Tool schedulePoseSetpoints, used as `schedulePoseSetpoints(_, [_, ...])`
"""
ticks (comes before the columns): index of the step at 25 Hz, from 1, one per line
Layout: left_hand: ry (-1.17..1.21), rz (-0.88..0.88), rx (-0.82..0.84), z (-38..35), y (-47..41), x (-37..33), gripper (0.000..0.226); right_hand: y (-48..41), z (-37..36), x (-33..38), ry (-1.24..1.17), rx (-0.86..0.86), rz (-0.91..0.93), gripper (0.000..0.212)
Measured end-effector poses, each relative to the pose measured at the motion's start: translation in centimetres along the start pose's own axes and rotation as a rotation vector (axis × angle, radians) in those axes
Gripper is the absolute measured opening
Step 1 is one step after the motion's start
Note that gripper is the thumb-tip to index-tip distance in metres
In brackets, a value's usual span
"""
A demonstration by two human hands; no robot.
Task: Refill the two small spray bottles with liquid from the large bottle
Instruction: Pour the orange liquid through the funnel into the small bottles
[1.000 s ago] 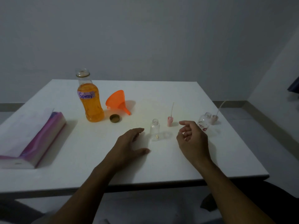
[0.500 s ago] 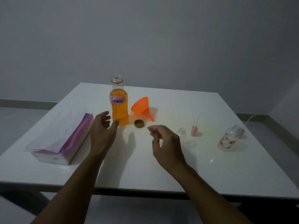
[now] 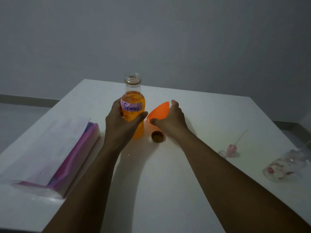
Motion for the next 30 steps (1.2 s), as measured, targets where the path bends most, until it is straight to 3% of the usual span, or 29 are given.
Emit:
schedulePoseSetpoints(7, [-0.056, 0.003, -0.052, 1.8, -0.3, -0.5, 0.076, 0.1, 1.1, 1.2, -0.073, -0.056, 0.082, 0.104])
schedulePoseSetpoints(17, [0.024, -0.051, 0.047, 4.3, 5.8, -4.5, 0.071, 11.4, 14.2, 1.9, -0.346, -0.231, 0.360, 0.099])
schedulePoseSetpoints(21, [0.017, -0.105, 0.153, 4.1, 8.4, -5.9, 0.071, 15.1, 17.9, -1.1, -0.531, -0.210, 0.357, 0.094])
schedulePoseSetpoints(24, [0.019, -0.119, 0.219, 3.5, 9.6, -6.6, 0.080, 15.8, 18.6, -3.5, -0.559, -0.214, 0.345, 0.092])
schedulePoseSetpoints(30, [0.011, -0.132, 0.238, 1.5, 9.6, -6.3, 0.071, 15.5, 17.9, -6.5, -0.601, -0.246, 0.305, 0.096])
Point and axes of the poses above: each hand's wrist, its own y-axis away from the middle knuckle, its own z-axis out of the back of the hand, x = y × z, the point moved 2 cm from there along -y, towards the middle knuckle, and after that the axes turned 4 degrees about -y, right-handed, at the moved point
